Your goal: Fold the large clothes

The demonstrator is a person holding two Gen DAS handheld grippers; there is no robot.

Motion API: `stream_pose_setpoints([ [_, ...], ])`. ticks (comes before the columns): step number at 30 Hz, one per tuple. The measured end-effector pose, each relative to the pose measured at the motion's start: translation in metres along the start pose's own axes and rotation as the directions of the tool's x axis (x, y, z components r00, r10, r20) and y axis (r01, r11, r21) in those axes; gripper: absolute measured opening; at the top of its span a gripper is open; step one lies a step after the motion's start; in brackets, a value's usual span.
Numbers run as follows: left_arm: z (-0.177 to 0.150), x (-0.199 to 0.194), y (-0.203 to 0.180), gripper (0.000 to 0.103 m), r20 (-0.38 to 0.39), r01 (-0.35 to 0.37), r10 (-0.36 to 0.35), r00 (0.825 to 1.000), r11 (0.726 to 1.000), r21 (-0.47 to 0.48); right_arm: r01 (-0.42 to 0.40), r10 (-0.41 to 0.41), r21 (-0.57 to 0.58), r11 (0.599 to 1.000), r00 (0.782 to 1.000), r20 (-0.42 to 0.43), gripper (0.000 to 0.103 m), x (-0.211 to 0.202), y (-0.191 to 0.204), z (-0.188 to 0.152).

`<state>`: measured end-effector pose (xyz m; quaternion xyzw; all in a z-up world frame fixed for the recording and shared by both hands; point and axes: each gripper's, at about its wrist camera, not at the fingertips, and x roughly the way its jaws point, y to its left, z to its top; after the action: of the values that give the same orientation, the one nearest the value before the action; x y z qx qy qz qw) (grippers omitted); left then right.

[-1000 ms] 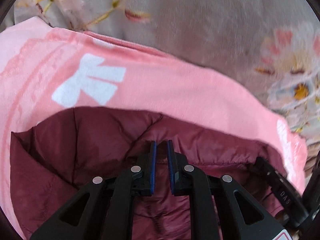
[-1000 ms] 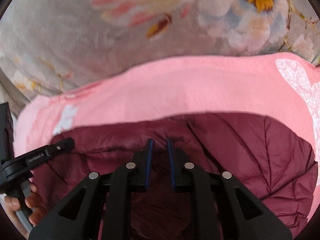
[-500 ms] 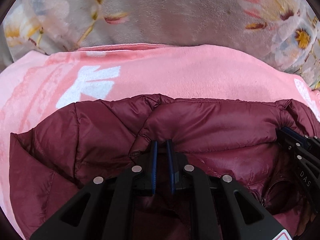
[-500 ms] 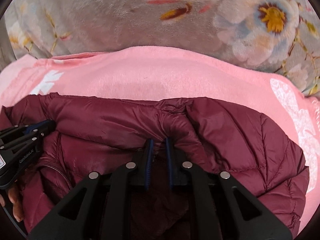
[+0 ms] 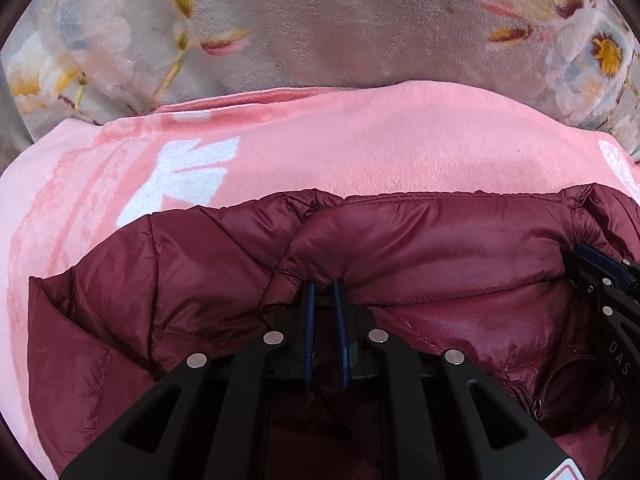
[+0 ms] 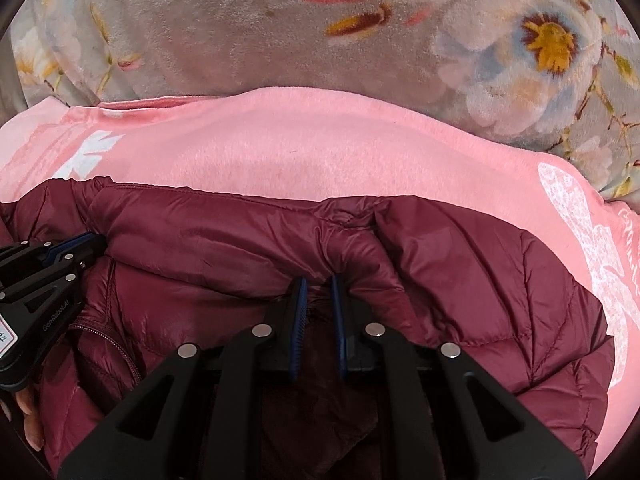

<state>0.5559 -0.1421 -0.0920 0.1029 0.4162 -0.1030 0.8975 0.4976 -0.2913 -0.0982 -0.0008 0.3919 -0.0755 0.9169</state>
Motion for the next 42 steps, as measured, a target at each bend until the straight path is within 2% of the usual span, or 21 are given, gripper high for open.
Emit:
stream_pose_setpoints([
  [4,-0.001,0.001,0.0,0.012,-0.002,-0.005,0.005,1.0,1.0,0.003,0.003,-0.003,0.001,1.0,1.0,-0.006,0.011,0.001,0.0,0.0],
  [11,-0.001,0.002,0.002,0.012,-0.003,0.005,-0.005,1.0,1.0,-0.005,-0.063,0.064,0.057,0.996,0.998,-0.004,0.011,0.002,-0.012,0.002],
  [14,-0.005,-0.005,0.011,0.015,0.003,0.044,-0.044,0.999,0.998,-0.033,-0.111,0.111,0.114,0.987,0.994,0.001,0.011,-0.011,-0.027,-0.002],
  [16,-0.015,-0.021,0.024,0.017,0.002,0.063,-0.063,0.998,0.996,-0.07,-0.105,0.105,0.15,0.983,0.994,0.01,0.013,-0.039,-0.042,-0.011],
  [17,-0.024,-0.034,0.032,0.025,0.007,0.073,-0.073,0.997,0.992,-0.1,-0.099,0.095,0.157,0.983,0.995,0.029,0.019,-0.058,-0.052,-0.018],
  [18,-0.033,-0.043,0.038,0.035,0.005,0.075,-0.075,0.997,0.99,-0.119,-0.091,0.084,0.16,0.983,0.995,0.048,0.036,-0.078,-0.061,-0.025],
  [19,-0.047,-0.06,0.048,0.053,0.004,0.079,-0.079,0.997,0.987,-0.14,-0.087,0.076,0.162,0.983,0.994,0.075,0.045,-0.106,-0.074,-0.038],
  [20,-0.058,-0.077,0.059,0.065,0.013,0.09,-0.089,0.996,0.983,-0.158,-0.091,0.075,0.166,0.982,0.992,0.097,0.056,-0.131,-0.086,-0.051],
  [23,-0.102,-0.133,0.098,0.077,0.031,0.16,-0.158,0.987,0.966,-0.204,-0.11,0.092,0.176,0.978,0.99,0.109,0.065,-0.197,-0.12,-0.101],
  [26,-0.159,-0.183,0.139,0.081,-0.016,0.194,-0.205,0.979,0.947,-0.256,-0.141,0.122,0.26,0.955,0.988,0.09,0.075,-0.256,-0.159,-0.171],
  [30,-0.238,-0.225,0.178,0.081,-0.099,0.193,-0.239,0.966,0.921,-0.339,-0.141,0.148,0.399,0.906,0.989,0.014,0.077,-0.313,-0.192,-0.281],
  [32,-0.281,-0.244,0.194,0.081,-0.131,0.181,-0.246,0.96,0.907,-0.38,-0.123,0.147,0.436,0.892,0.989,-0.022,0.077,-0.327,-0.194,-0.319],
  [34,-0.313,-0.259,0.202,0.081,-0.124,0.186,-0.26,0.958,0.886,-0.425,-0.139,0.174,0.478,0.867,0.984,-0.029,0.077,-0.338,-0.194,-0.352],
  [36,-0.332,-0.266,0.203,0.081,-0.117,0.203,-0.283,0.952,0.869,-0.451,-0.156,0.193,0.506,0.848,0.981,-0.02,0.077,-0.343,-0.191,-0.374],
  [38,-0.344,-0.276,0.198,0.081,-0.083,0.216,-0.284,0.955,0.861,-0.461,-0.165,0.196,0.532,0.831,0.981,-0.002,0.078,-0.343,-0.187,-0.385],
  [42,-0.349,-0.284,0.182,0.08,-0.039,0.246,-0.299,0.954,0.848,-0.47,-0.204,0.199,0.559,0.804,0.977,0.07,0.08,-0.342,-0.181,-0.383],
])
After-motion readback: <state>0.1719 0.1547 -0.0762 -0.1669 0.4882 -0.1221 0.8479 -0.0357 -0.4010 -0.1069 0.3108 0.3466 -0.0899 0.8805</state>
